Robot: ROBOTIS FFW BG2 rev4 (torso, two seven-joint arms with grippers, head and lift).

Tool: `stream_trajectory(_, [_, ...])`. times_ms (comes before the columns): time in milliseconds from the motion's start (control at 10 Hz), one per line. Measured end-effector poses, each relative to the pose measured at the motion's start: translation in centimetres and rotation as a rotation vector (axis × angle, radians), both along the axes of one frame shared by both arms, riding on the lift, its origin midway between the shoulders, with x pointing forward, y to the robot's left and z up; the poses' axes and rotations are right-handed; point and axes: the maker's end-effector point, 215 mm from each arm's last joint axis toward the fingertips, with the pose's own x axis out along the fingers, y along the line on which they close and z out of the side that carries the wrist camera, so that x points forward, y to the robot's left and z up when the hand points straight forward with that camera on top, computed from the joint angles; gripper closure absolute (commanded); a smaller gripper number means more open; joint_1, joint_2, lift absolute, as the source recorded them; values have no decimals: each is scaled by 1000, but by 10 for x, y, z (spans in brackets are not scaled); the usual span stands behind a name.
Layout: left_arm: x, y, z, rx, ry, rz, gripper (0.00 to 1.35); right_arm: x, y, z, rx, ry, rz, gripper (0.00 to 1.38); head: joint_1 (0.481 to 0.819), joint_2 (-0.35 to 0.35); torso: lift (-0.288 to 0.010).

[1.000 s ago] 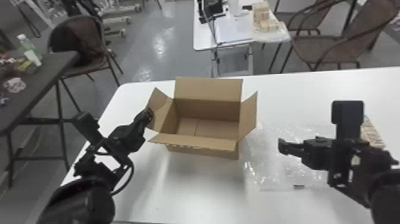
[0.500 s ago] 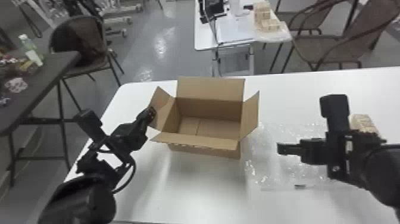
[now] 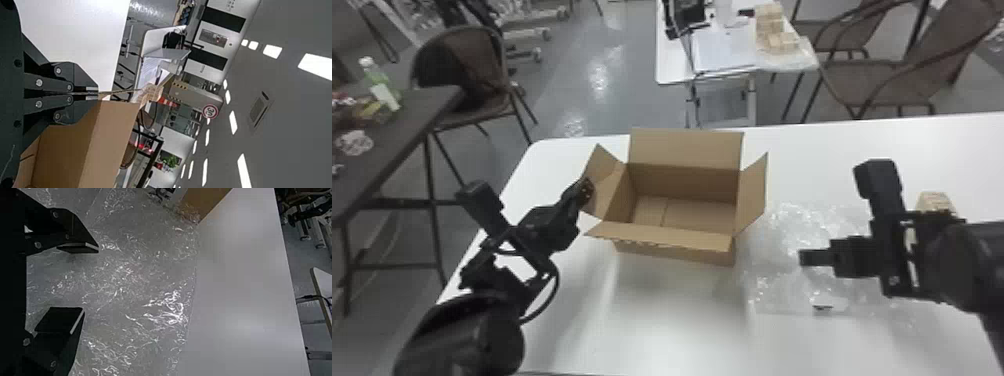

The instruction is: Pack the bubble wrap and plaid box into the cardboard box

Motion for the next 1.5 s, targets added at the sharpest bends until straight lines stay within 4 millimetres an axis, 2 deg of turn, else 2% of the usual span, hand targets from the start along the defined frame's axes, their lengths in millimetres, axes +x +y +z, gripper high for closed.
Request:
stream_trajectory(100, [0,0,0,-2,-1,0,1211,-1,1,-1,4,4,5,972,695,218,-159])
stream_trajectory(200, [0,0,0,-4,-1,-1,1211,-1,2,-1,11,2,15,1050,695,219,-159])
stream_trajectory(400, [-1,1,1,-5,-4,2,1211,5,0,6,25,-43,23,1052,695,219,-159])
stream_trajectory(700, [-2,13,3,4,-14,39,1211,22,-7,39,56,-165,-12,1052,695,218,-159])
stream_trajectory(900, [-4,19,1,8,-17,64,1213,39,-9,81,66,-298,-35,1052,695,220,-159])
stream_trajectory(1100, [-5,20,0,4,-20,81,1211,52,-29,134,42,-435,-74,1052,695,203,-159])
stream_trajectory(1500, [-5,20,0,3,-29,113,1211,57,-42,242,45,-684,-97,1052,633,186,-159])
